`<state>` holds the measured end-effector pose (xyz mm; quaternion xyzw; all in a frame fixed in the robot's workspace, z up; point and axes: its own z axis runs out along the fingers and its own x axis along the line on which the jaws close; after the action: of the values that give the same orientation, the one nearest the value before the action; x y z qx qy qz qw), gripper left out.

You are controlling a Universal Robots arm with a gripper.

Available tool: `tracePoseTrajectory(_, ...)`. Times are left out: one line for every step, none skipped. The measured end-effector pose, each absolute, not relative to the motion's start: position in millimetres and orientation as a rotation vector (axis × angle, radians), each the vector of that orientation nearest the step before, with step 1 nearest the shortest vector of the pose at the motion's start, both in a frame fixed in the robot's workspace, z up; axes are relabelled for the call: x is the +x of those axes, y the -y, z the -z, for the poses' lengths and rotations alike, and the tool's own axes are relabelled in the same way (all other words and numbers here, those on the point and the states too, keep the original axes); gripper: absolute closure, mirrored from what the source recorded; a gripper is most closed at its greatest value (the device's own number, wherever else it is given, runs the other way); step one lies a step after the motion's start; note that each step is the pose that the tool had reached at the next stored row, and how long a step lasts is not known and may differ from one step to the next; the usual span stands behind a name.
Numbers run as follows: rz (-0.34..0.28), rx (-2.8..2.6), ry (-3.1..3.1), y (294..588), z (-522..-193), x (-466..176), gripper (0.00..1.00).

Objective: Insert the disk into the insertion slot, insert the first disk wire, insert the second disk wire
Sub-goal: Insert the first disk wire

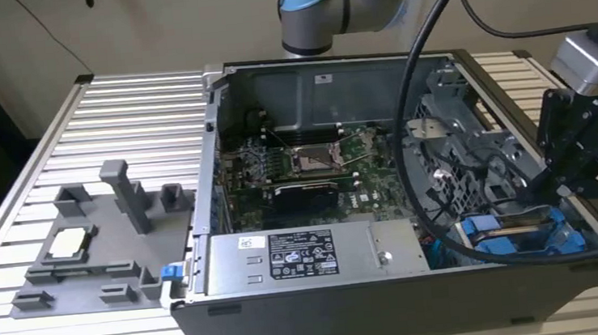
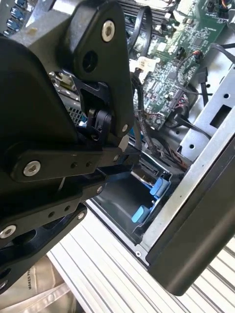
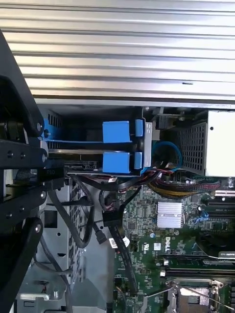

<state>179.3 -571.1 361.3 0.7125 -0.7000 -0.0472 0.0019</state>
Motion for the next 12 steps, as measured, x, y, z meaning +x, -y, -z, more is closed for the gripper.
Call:
tracePoseTrajectory(0.15, 2.234, 2.2, 571.3, -360.1, 179.5, 0.81)
tracePoseTrajectory(0.152, 2.232, 2.204, 571.4, -358.9, 179.7, 0.81)
tracePoseTrajectory(0.153, 2.23, 2.207, 571.6, -357.8, 179.9, 0.81)
tracePoseTrajectory(0.153, 2.23, 2.207, 571.6, -357.4, 180.0, 0.81)
tracePoseTrajectory(0.153, 2.23, 2.207, 571.6, -357.5, 180.0, 0.81)
tracePoseTrajectory(0.153, 2.23, 2.207, 571.6, -357.5, 180.0, 0.81)
tracePoseTrajectory(0.153, 2.23, 2.207, 571.7, -357.5, 180.0, 0.81)
tracePoseTrajectory(0.153, 2.23, 2.207, 571.7, -357.4, 180.0, 0.81)
tracePoseTrajectory(0.153, 2.23, 2.208, 571.7, -357.3, 180.0, 0.81)
tracePoseTrajectory(0.153, 2.23, 2.208, 571.9, -357.2, 180.0, 0.81)
tracePoseTrajectory(0.153, 2.23, 2.208, 572.1, -356.6, 180.0, 0.81)
tracePoseTrajectory(0.153, 2.23, 2.208, 572.2, -355.9, 180.0, 0.81)
